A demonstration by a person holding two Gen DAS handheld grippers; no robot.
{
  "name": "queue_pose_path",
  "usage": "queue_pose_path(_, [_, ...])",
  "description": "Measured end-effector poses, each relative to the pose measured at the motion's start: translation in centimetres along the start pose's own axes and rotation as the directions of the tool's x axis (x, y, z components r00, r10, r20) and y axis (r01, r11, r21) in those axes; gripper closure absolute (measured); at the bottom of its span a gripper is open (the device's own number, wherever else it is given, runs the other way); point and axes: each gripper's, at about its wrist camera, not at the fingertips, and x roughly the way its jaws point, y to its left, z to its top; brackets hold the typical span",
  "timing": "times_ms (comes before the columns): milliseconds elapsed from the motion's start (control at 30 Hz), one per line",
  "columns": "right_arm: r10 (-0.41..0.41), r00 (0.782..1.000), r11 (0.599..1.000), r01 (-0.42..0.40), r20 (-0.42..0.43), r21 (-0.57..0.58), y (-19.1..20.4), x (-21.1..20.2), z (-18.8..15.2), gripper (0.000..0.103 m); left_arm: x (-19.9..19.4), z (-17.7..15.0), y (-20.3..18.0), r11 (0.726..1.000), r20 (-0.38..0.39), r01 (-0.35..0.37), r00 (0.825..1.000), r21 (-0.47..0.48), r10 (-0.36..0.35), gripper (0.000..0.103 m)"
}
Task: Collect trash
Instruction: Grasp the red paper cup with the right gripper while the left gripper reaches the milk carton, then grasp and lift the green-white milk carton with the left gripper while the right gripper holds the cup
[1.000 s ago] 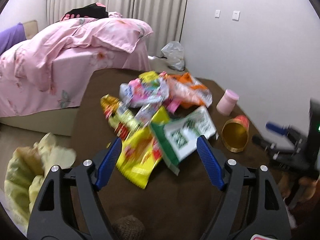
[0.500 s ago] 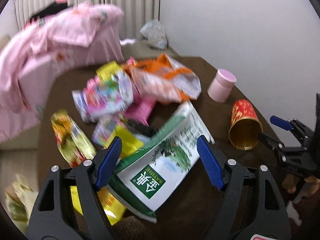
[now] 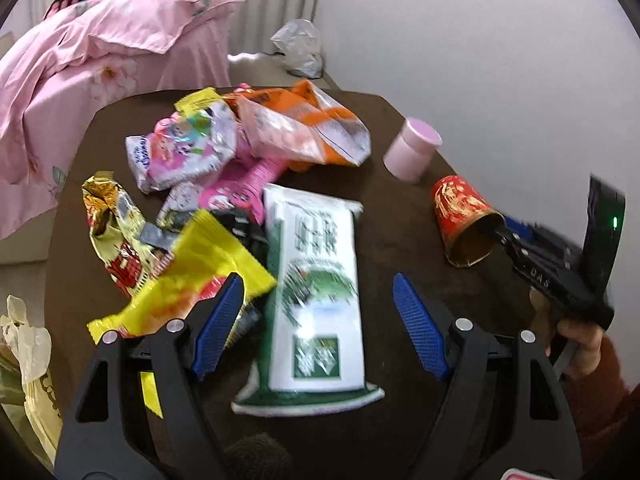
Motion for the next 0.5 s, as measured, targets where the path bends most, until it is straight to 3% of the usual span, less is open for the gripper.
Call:
queue_pose_path(100, [0.020,1.000,0.999,-0.020,0.009,0.025,-0.9,-0.4,-0.3,0.095,0.6,0.5,0.1,1.000,-0.030,-0.001,1.000,0.007,0.002,0.030])
queue_pose_path(233, [0.027,1.000,0.999,-0.026,-0.002,0.048,-1.6,-0.5,-1.0,0.096,2.7,1.5,-1.1,0.999,-0.111,0.001,0.994,0.044,0.004,0.030])
queue_pose_path(433, [0.046,0.999,0.998,-0.046,-0.005,0.037,-1.2,-0.7,-1.5,0.096,6.1,3.6,-2.0,0.985,-0.148,-0.121,0.979,0.121,0.138,0.030])
queue_pose_path(500, [0.056,0.998,0.998,-0.056,-0.003,0.037,-1.1,-0.7,-1.4,0.096,6.8,4.0,-2.1,0.979,-0.160,-0.147,0.973,0.143,0.169,0.035])
